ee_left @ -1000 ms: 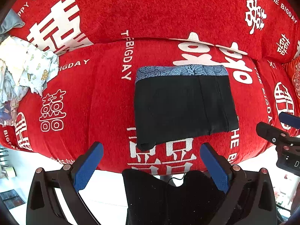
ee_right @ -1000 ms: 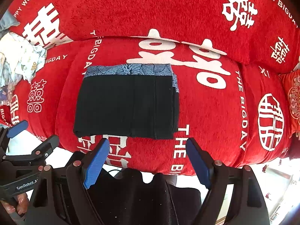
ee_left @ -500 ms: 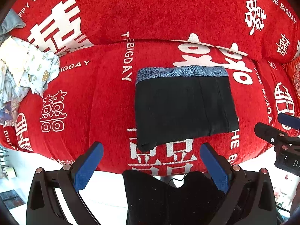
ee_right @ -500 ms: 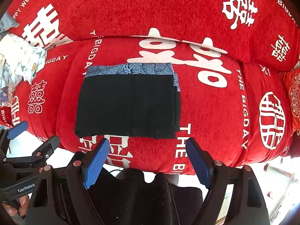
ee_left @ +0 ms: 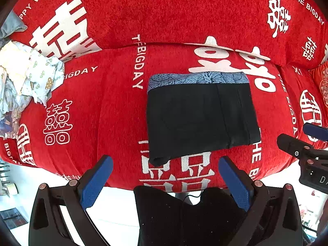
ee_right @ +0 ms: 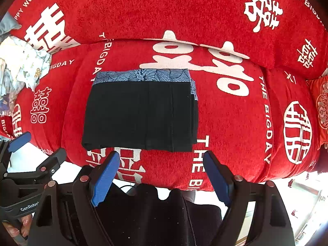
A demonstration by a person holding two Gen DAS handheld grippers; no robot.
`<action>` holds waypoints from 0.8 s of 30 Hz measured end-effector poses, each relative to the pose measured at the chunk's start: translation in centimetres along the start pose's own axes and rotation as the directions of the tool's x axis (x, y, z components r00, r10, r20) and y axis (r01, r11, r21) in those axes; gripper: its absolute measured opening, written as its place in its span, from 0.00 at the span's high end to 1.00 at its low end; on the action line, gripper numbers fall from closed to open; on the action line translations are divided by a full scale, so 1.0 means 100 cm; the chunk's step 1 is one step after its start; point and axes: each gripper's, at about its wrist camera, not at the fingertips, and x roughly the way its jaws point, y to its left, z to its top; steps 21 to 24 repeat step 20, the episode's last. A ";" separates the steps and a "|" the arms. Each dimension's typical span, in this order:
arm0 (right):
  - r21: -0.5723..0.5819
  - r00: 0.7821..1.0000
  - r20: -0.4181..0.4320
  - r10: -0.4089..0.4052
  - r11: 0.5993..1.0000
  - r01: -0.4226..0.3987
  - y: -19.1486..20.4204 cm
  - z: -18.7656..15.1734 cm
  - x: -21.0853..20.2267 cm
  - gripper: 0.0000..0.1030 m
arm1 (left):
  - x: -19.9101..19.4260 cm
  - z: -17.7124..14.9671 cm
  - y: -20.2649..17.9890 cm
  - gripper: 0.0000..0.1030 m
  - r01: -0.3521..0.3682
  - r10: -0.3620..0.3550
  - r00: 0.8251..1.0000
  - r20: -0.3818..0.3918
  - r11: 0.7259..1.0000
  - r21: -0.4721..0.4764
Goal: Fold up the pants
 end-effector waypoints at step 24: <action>0.004 1.000 -0.001 0.002 1.000 -0.002 0.002 -0.002 0.001 0.17 | -0.004 0.003 0.003 0.00 -0.001 0.000 0.999 0.036 1.000 0.020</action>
